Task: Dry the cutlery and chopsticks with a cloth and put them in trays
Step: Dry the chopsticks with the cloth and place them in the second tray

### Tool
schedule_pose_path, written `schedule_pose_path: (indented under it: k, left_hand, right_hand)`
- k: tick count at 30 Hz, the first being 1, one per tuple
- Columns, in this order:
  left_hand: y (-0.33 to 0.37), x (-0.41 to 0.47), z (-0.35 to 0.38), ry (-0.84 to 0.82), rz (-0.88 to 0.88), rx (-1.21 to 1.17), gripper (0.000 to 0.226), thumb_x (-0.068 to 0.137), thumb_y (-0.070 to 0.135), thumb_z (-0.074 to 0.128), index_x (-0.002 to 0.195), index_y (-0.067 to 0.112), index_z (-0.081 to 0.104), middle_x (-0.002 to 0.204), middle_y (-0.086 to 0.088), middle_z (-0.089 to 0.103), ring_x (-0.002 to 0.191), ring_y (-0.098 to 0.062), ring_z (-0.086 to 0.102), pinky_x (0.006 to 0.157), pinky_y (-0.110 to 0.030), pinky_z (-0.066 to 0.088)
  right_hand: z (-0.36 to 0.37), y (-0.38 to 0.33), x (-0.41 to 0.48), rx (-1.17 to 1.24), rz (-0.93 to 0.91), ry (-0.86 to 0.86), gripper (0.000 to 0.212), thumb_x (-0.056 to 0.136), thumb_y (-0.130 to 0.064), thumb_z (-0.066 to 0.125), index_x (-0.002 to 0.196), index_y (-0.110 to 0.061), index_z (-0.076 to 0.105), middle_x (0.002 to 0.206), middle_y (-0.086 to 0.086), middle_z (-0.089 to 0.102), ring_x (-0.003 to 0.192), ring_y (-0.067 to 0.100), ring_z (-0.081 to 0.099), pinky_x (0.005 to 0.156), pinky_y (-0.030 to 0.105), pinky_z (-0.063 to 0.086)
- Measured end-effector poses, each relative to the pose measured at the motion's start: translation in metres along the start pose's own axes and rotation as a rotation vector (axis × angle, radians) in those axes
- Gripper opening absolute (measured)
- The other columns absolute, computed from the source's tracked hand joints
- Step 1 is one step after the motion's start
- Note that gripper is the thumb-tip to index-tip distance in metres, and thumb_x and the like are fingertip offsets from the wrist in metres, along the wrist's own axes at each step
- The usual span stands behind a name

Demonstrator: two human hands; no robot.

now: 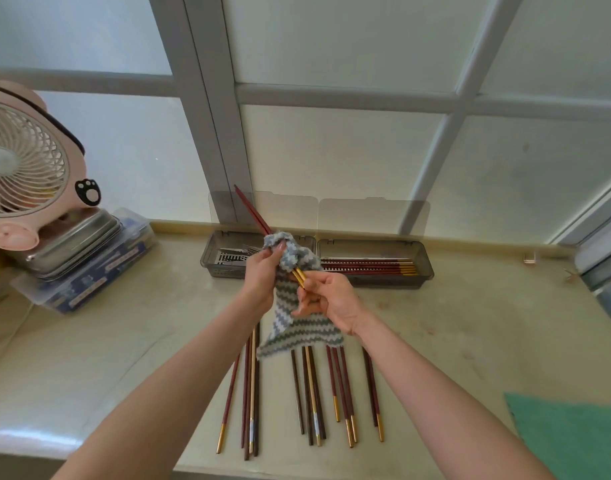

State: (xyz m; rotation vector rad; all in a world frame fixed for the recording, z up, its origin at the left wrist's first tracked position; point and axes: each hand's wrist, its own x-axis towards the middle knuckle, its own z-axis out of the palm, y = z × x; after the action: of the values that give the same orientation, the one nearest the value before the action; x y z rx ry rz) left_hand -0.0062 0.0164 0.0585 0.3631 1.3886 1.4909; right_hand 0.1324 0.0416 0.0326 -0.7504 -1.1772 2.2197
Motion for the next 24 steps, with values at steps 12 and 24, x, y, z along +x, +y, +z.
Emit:
schedule_pose_path:
  k: [12,24]
  left_hand:
    - [-0.020,-0.011,0.014,-0.151,0.209,0.737,0.022,0.093,0.014,0.053,0.111,0.003,0.059,0.105,-0.008,0.064,0.094,-0.018,0.060,0.081,-0.025,0.050]
    - [-0.022,-0.011,0.030,-0.277,0.095,0.725,0.022,0.087,0.017,0.062,0.096,-0.003,0.064,0.090,-0.015,0.067,0.087,-0.027,0.065,0.078,-0.034,0.054]
  right_hand:
    - [-0.015,-0.011,0.003,-0.389,-0.279,0.606,0.020,0.092,-0.033,0.057,0.099,-0.014,0.062,0.086,-0.001,0.066,0.074,0.008,0.060,0.066,0.015,0.046]
    - [-0.042,-0.063,0.028,0.106,-0.242,0.578,0.021,0.103,-0.015,0.036,0.091,-0.007,0.051,0.074,0.011,0.062,0.077,0.027,0.067,0.083,0.046,0.056]
